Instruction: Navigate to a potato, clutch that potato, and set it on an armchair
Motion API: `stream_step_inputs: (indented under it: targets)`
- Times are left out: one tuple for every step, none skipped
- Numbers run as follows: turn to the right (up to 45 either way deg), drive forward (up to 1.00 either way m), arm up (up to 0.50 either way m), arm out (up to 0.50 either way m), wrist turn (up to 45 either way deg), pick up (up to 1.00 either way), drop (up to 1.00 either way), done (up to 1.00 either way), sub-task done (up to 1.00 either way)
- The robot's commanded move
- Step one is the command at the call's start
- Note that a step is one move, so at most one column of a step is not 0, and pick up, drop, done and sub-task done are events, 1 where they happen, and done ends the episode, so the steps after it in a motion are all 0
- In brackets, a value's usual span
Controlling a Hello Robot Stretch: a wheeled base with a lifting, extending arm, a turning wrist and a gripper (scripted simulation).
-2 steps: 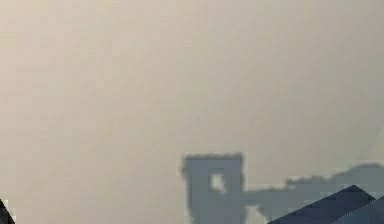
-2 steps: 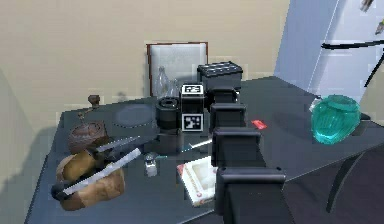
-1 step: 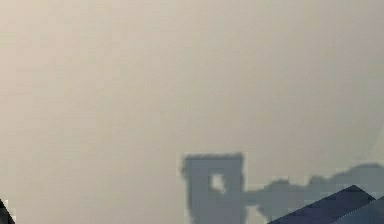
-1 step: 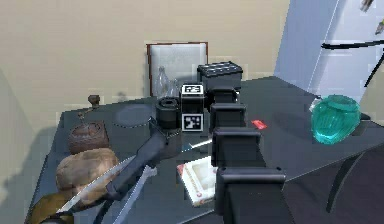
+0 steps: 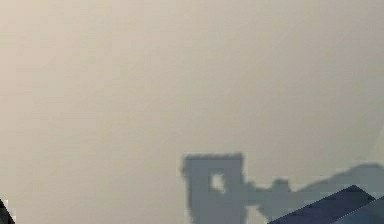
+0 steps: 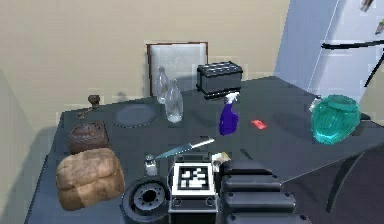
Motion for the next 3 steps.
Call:
stream_step_inputs:
  targets:
    - [-45.0,0.00,0.00,0.00,0.0,0.00,0.00,0.00,0.00]
    - [-45.0,0.00,0.00,0.00,0.0,0.00,0.00,0.00,0.00]
    - [-21.0,0.00,0.00,0.00,0.0,0.00,0.00,0.00,0.00]
